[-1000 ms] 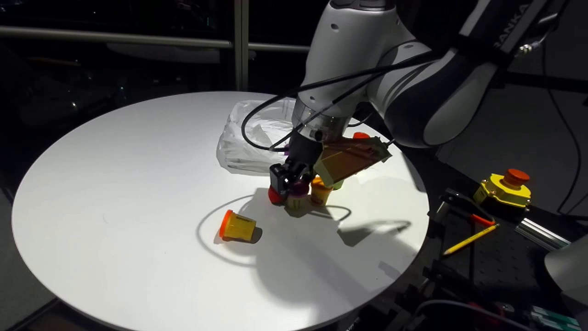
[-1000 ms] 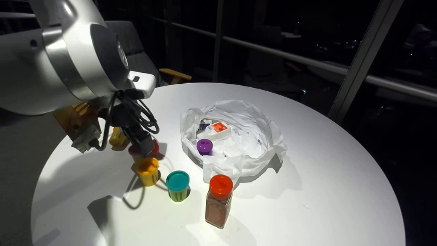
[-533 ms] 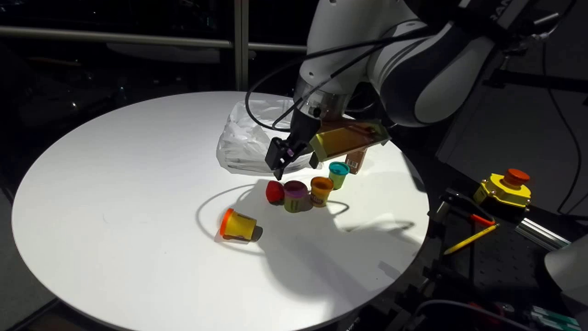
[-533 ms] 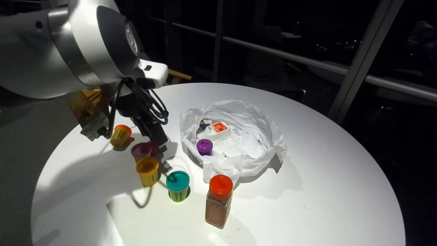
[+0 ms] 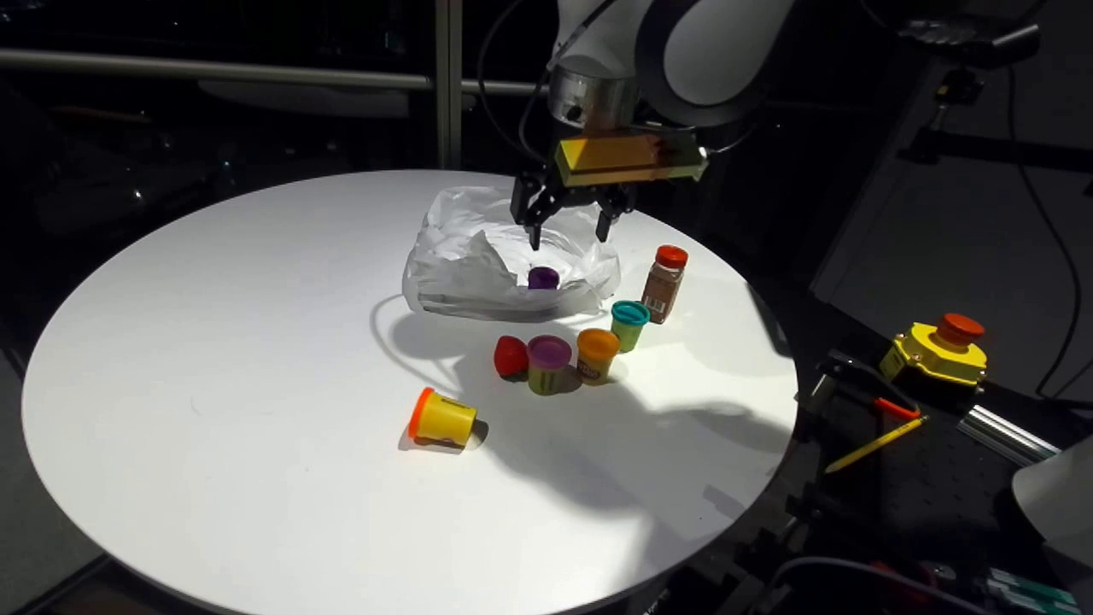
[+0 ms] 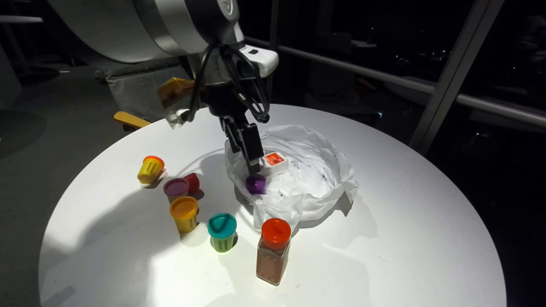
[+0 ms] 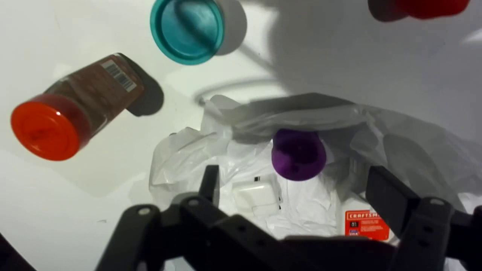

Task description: Remove the containers and strawberry plush toy from the white plastic and place them on the table

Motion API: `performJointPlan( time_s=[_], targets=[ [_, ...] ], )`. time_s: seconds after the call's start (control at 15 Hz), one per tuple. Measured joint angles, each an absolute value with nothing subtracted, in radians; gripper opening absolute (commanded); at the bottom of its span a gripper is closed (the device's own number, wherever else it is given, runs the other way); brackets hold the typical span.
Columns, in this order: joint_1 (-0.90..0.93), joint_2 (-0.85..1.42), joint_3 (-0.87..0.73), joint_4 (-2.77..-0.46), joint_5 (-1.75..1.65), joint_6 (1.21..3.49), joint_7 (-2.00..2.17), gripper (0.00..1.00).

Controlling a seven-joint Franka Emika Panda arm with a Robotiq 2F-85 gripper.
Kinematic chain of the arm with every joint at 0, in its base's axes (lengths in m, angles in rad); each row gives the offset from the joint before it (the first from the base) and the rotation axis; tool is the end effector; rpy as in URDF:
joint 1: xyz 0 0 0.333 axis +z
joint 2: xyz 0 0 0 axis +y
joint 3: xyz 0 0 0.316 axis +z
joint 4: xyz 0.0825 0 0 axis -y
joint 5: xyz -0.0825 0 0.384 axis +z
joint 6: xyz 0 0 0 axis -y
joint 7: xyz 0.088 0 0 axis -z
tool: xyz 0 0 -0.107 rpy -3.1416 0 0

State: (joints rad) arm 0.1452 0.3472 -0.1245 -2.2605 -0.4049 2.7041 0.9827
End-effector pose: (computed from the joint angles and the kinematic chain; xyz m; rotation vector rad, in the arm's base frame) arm 0.5469 0.0239 0.2149 2.8410 -0.8672 0.2832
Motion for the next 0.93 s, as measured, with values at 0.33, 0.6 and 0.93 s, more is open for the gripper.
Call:
performJointPlan(
  time_s=[0.33,0.6,0.93],
  targets=[
    [0.130,0.455,-0.124,-2.114,-0.242,2.669,0.927,1.00],
    [0.129,0.537,-0.127,-2.029,-0.158,2.598,0.925,1.00],
    [0.125,0.601,-0.127,-1.980,-0.067,2.561,0.925,1.00]
  ],
)
